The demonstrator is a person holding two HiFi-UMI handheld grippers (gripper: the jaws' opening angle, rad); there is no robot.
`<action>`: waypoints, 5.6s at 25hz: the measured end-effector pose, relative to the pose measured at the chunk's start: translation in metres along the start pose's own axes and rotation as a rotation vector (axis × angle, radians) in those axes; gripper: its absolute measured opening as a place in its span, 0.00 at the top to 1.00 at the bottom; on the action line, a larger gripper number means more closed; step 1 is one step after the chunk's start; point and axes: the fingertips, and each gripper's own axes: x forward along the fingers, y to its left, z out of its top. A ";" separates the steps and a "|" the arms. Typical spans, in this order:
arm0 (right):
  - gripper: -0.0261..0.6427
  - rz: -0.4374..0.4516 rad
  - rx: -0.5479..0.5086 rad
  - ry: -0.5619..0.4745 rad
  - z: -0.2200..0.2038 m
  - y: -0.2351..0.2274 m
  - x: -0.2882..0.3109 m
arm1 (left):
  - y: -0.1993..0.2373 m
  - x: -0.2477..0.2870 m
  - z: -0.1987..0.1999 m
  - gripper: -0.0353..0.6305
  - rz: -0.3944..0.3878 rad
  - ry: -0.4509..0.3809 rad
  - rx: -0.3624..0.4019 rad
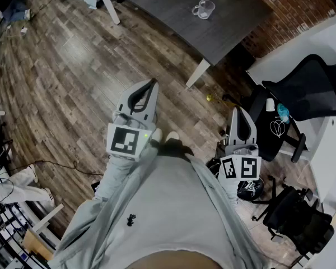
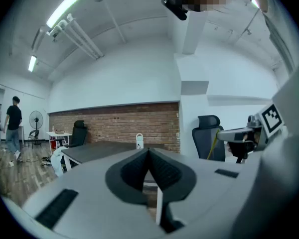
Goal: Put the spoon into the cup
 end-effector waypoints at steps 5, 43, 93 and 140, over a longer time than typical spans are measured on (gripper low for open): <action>0.93 0.032 0.015 -0.011 -0.001 0.002 -0.006 | -0.003 -0.008 -0.001 0.92 0.019 -0.029 0.008; 0.93 -0.039 0.037 0.023 -0.005 -0.035 0.276 | 0.186 0.216 0.019 0.92 -0.040 -0.001 -0.005; 0.93 -0.247 0.089 0.006 0.017 -0.201 0.489 | 0.223 0.525 0.067 0.92 -0.302 0.002 0.031; 0.93 -0.280 0.318 0.233 -0.106 -0.188 0.504 | 0.190 0.557 0.004 0.92 -0.497 0.149 -0.011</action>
